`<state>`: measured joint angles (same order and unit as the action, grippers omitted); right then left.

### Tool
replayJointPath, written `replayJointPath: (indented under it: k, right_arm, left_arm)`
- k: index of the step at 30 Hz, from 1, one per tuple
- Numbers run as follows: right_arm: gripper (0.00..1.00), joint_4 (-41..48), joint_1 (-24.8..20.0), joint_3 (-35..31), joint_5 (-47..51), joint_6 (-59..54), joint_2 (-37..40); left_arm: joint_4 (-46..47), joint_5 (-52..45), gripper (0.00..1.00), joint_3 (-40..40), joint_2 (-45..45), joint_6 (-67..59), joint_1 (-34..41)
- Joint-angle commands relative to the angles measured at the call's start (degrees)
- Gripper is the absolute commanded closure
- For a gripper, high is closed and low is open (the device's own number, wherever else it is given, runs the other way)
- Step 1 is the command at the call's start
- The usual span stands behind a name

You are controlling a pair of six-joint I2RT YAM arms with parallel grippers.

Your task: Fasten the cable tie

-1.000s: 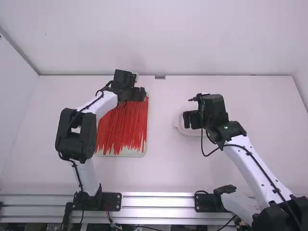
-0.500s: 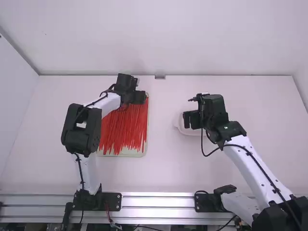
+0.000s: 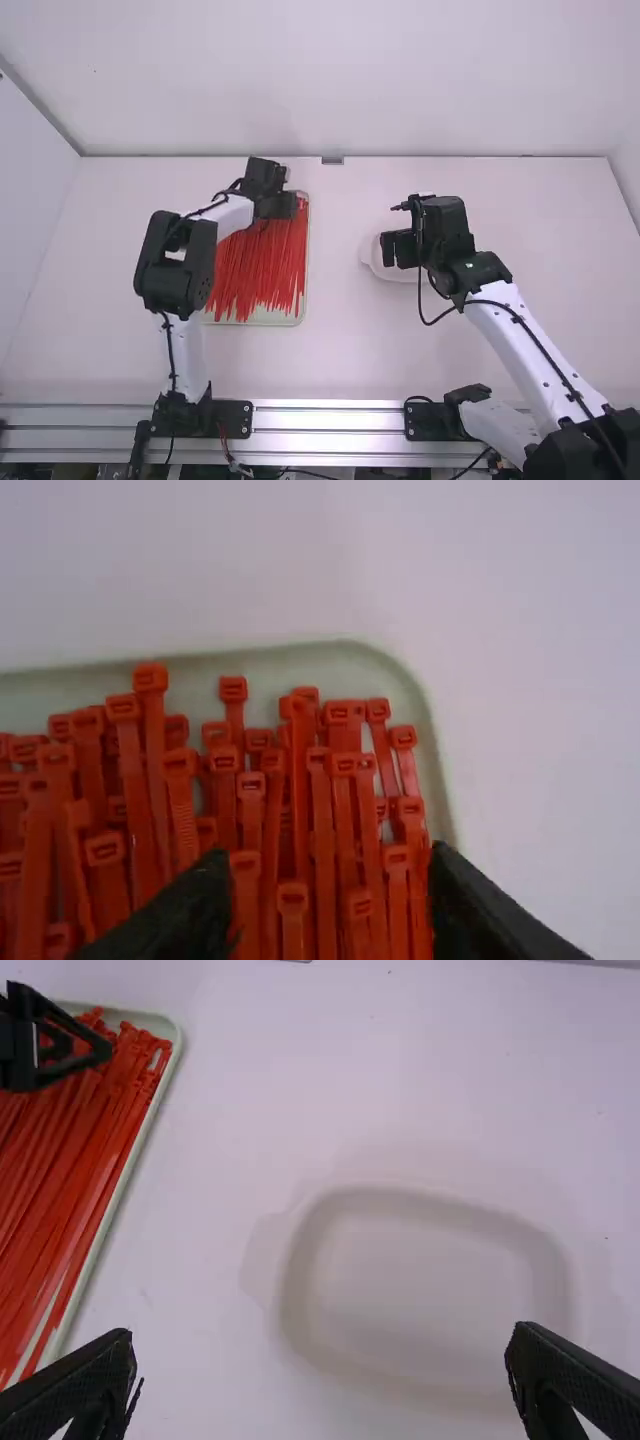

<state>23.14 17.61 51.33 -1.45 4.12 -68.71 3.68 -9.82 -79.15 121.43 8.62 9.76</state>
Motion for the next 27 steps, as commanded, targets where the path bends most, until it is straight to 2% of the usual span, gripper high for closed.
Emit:
replayJointPath:
  k: [1,3,10,19,27]
  right_arm:
    - [0.02,0.1,0.0,-0.3,0.0,-0.1,0.9]
    - [0.02,0.0,0.0,-0.3,0.0,-0.1,0.9]
    - [0.02,0.0,0.0,-0.3,0.0,-0.1,0.9]
    - [0.02,0.1,0.0,-0.3,0.0,-0.1,0.9]
    - [0.01,0.1,0.0,-0.3,0.0,0.0,0.9]
  left_arm:
    - [0.1,0.4,0.55,-1.0,1.9,0.0,0.3]
    - [0.2,0.7,0.59,-1.0,1.9,0.0,0.3]
    - [0.4,3.3,0.6,-1.0,1.9,1.0,0.3]
    - [1.2,3.2,0.79,-1.0,1.9,1.0,0.3]
    - [1.3,1.3,0.81,-1.0,1.9,1.0,0.4]
